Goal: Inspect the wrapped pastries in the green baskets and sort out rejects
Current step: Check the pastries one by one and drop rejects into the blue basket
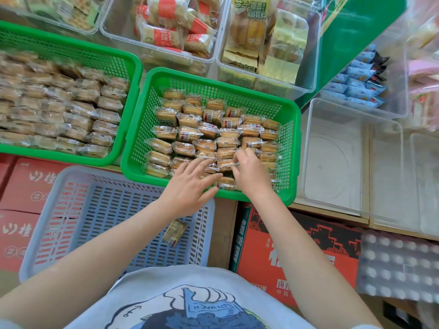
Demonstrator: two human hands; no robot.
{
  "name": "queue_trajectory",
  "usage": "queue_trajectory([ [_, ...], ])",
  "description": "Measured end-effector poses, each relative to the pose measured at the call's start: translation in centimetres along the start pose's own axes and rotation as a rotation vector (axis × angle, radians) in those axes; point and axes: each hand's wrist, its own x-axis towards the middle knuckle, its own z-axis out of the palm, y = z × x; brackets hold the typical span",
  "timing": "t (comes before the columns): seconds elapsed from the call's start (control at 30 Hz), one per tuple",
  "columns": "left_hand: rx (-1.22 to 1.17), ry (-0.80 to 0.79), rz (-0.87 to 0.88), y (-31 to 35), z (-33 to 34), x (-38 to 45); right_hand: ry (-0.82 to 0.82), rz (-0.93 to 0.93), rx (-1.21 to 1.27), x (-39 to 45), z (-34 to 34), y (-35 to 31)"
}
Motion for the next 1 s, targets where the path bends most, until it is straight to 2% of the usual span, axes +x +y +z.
queue_trajectory([
  [0.03,0.007,-0.061,0.013,0.2,0.0,0.3,0.003,0.022,0.025,0.2,0.1,0.1],
  [0.13,0.056,-0.206,-0.016,0.6,-0.3,0.8,-0.118,0.135,0.045,0.8,0.8,0.0],
  [0.23,0.063,-0.221,-0.058,0.8,-0.8,0.8,-0.129,0.231,0.108,0.9,2.1,0.1],
  [0.33,0.065,-0.231,-0.078,0.7,-1.0,0.6,-0.1,0.218,0.159,0.5,2.4,0.3],
  [0.47,0.061,-0.242,-0.079,0.7,-1.2,0.6,-0.197,0.231,0.286,0.2,1.0,0.7],
  [0.57,0.054,-0.252,-0.084,0.6,-1.3,0.6,-0.245,0.275,0.589,-0.5,-0.3,2.2],
  [0.77,-0.006,-0.279,-0.092,0.6,-1.6,0.8,-0.163,0.358,1.394,-3.6,-2.3,3.7],
  [0.83,-0.107,-0.275,-0.121,0.7,-2.3,0.8,-0.135,0.363,1.675,-4.6,-3.0,3.4],
  [0.9,-0.317,-0.172,-0.165,1.3,-3.5,0.7,-0.101,0.377,1.842,-5.5,-3.6,3.0],
  [0.93,-0.505,-0.103,-0.208,1.7,-4.3,0.5,-0.09,0.385,1.893,-5.9,-3.8,2.6],
  [1.0,-1.062,-0.022,-0.312,2.7,-6.0,0.0,-0.088,0.39,1.96,-6.6,-4.1,1.8],
])
